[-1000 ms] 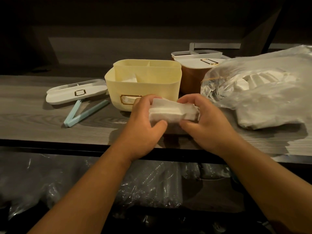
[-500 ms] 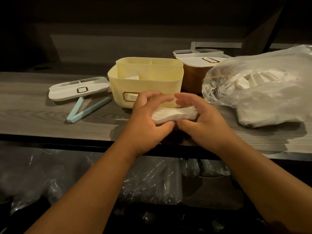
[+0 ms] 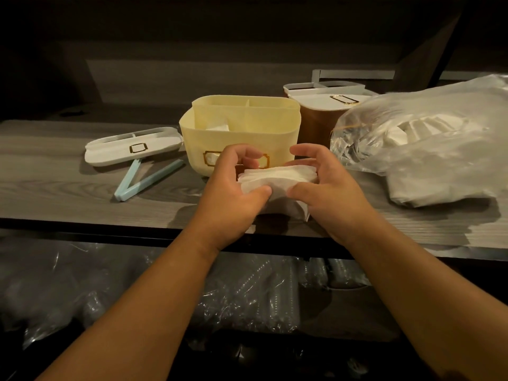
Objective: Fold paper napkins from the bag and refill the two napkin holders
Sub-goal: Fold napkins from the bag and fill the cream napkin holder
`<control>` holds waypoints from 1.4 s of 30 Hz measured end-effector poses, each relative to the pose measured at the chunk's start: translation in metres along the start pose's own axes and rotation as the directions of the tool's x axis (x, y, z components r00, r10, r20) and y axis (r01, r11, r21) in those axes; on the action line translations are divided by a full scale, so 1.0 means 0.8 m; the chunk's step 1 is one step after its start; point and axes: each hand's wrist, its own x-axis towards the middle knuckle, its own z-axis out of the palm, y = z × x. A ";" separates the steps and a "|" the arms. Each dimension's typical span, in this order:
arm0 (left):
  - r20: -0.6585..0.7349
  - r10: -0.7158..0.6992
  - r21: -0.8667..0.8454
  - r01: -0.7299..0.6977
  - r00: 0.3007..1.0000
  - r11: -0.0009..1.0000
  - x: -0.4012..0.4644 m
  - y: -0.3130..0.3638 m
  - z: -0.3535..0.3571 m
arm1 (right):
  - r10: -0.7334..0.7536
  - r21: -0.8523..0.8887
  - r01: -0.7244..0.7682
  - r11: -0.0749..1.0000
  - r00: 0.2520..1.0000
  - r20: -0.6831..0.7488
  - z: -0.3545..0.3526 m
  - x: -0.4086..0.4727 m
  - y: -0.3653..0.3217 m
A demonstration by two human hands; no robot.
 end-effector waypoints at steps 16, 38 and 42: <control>0.010 -0.034 0.068 0.033 0.999 0.997 0.001 -0.002 0.001 | -0.045 -0.344 0.063 0.937 0.997 0.060 -0.024 -0.007 0.005; 0.066 -0.112 -0.046 0.115 0.992 0.992 0.007 0.001 -0.002 | 0.075 0.191 -0.064 0.980 0.996 -0.048 0.015 0.003 0.010; 0.059 -0.105 -0.071 0.109 0.993 0.991 0.007 0.001 -0.002 | 0.079 0.227 -0.063 0.972 0.995 -0.060 0.020 0.005 0.003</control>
